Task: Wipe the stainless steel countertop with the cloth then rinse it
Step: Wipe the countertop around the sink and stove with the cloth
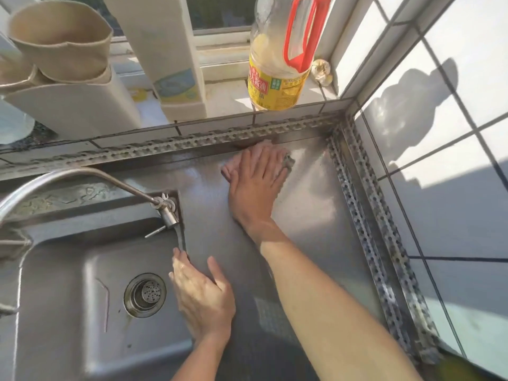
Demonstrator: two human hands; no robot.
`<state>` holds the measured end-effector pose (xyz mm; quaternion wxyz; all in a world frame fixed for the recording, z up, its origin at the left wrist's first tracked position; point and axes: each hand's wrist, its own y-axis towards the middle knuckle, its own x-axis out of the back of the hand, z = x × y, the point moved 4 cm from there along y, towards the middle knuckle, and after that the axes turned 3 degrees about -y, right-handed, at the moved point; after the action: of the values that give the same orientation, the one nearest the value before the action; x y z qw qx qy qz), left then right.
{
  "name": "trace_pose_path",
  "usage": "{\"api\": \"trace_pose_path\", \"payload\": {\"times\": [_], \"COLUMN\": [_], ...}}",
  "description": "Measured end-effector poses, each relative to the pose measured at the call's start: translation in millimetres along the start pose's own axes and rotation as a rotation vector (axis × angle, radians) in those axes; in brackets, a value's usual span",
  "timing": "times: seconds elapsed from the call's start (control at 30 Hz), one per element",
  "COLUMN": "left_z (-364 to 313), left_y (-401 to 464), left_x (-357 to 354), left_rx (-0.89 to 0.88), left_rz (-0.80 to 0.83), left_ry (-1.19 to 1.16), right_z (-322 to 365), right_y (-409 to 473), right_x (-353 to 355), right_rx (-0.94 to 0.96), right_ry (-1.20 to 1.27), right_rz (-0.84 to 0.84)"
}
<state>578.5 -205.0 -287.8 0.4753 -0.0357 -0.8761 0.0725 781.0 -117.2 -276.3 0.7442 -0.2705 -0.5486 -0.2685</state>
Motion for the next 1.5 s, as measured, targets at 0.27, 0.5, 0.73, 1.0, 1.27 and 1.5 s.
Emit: {"api": "trace_pose_path", "payload": {"times": [0.27, 0.5, 0.73, 1.0, 1.27, 1.5], "left_z": [-4.4, -4.2, -3.6, 3.7, 22.5, 84.3], "left_y": [-2.0, -3.2, -2.7, -2.2, -7.4, -89.5], "left_x": [4.2, 4.2, 4.8, 5.2, 12.5, 41.4], "left_rx": [0.004, 0.022, 0.01, -0.005, -0.15, -0.48], "left_rz": [0.015, 0.013, 0.01, 0.014, 0.194, 0.327], "left_ry": [-0.015, -0.016, -0.041, -0.139, -0.226, 0.019], "right_z": [-44.5, -187.0, -47.9, -81.4, -184.3, -53.3], "right_y": [-112.2, -72.1, -22.0, -169.4, -154.7, -162.6], "right_x": [-4.4, 48.5, 14.1, -0.3, 40.9, 7.0], "right_rx": [0.748, 0.189, 0.129, 0.4, -0.078, 0.085], "right_ry": [-0.1, -0.123, 0.02, 0.006, -0.114, -0.064], "right_rz": [0.182, 0.2, 0.166, 0.239, 0.207, 0.165]}}
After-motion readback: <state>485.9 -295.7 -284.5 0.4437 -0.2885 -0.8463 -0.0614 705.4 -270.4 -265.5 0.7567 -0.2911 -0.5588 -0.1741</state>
